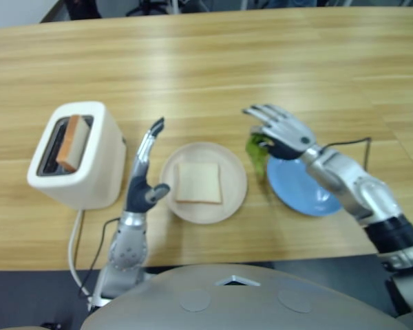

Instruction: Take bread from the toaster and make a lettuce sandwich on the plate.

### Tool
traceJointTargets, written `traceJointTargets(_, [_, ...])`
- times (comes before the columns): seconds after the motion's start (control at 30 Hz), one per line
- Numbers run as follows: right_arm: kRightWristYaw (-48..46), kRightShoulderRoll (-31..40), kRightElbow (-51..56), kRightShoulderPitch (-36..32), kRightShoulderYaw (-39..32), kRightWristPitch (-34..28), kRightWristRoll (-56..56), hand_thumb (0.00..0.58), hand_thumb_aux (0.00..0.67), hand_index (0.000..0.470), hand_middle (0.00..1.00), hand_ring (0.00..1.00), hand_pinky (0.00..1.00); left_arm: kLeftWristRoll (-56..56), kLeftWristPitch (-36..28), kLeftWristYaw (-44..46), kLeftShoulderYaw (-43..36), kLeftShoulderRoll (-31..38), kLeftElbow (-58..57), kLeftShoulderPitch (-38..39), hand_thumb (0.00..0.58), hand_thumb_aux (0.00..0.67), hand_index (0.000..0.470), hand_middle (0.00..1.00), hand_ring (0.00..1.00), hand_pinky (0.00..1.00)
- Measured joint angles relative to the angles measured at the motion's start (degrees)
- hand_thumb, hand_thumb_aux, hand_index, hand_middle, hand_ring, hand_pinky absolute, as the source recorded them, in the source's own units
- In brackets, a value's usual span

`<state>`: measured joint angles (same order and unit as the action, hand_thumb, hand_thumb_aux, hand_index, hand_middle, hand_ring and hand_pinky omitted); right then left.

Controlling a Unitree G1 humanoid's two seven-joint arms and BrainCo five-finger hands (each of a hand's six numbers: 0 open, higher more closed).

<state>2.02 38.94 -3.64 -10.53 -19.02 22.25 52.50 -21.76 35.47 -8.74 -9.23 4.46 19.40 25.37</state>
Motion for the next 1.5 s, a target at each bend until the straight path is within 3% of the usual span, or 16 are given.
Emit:
traceJointTargets(0.27, [-0.42,-9.34,8.86,-3.87,-12.47,2.25,7.17,0.58,0.67,0.46,0.0,0.0,0.0,1.69,0.0,0.41,0.4,0.17,-0.28,-0.21,0.0,0.0,0.0,0.0,0.0,0.0])
traceJointTargets(0.57, [4.6,-12.39,19.47,-8.69,-18.67,2.33,12.76,0.58,0.67,0.46,0.0,0.0,0.0,4.92,-1.66,4.0,-0.39,1.09,-0.29,2.36,0.0,0.0,0.0,0.0,0.0,0.0])
traceJointTargets(0.87, [8.9,-14.09,23.05,-12.11,-21.25,-0.44,15.7,0.58,0.67,0.46,0.0,0.0,0.0,11.13,-3.71,9.41,0.51,4.82,0.69,4.11,0.0,0.0,0.0,0.0,0.0,0.0])
traceJointTargets(1.5, [7.89,-15.65,25.41,-15.87,-22.41,-1.58,16.19,0.58,0.67,0.46,0.0,0.0,0.0,16.31,-4.45,15.13,1.65,6.58,2.58,6.7,0.0,0.0,0.0,0.0,0.0,0.0])
